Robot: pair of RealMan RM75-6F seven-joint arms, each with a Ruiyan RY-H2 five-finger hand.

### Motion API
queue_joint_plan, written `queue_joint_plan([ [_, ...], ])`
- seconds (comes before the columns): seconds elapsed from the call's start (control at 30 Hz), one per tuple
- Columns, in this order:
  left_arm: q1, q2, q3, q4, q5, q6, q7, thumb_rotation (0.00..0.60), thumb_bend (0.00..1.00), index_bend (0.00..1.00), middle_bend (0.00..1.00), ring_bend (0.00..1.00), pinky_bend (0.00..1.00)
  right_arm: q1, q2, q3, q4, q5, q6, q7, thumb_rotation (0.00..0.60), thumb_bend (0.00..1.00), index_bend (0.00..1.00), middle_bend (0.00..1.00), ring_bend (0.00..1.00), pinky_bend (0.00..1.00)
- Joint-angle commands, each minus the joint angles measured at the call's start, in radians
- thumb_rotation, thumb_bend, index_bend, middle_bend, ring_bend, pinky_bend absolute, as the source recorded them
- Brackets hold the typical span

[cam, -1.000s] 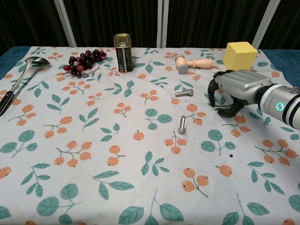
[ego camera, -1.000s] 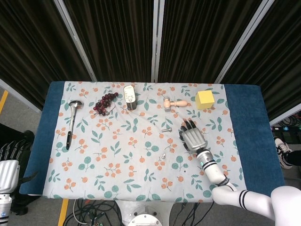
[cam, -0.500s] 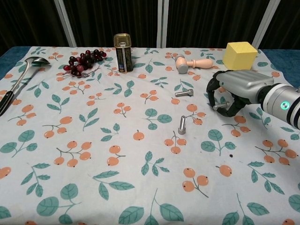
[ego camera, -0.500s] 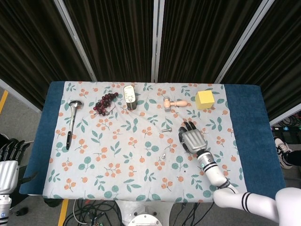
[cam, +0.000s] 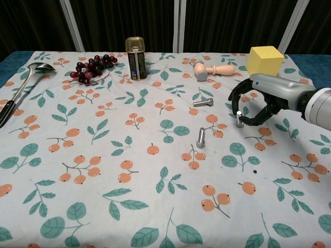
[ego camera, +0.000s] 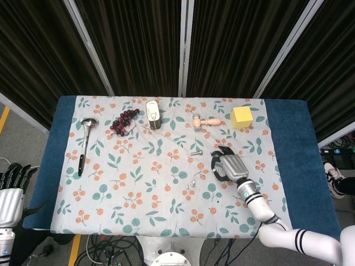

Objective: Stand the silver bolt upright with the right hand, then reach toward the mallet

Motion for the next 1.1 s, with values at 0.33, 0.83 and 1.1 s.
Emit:
queue_joint_plan([
  [0.33,-0.001,0.001,0.000,-0.004,-0.003,-0.004,0.004,0.600,0.00,0.16,0.08,0.00,0.00,-0.004,0.001,0.000,0.037,-0.031,-0.018,0.076,0.600,0.34,0.54,0.22,0.00,0.00],
  [0.83,-0.003,-0.002,0.000,0.002,-0.003,-0.008,0.001,0.600,0.00,0.16,0.08,0.00,0.00,-0.012,0.011,-0.006,0.034,-0.048,-0.001,0.086,0.600,0.34,0.46,0.22,0.00,0.00],
  [1.1,0.000,-0.002,0.001,0.005,-0.004,-0.004,-0.004,0.600,0.00,0.16,0.08,0.00,0.00,-0.013,0.024,-0.013,0.015,-0.068,0.022,0.056,0.600,0.34,0.43,0.21,0.00,0.00],
])
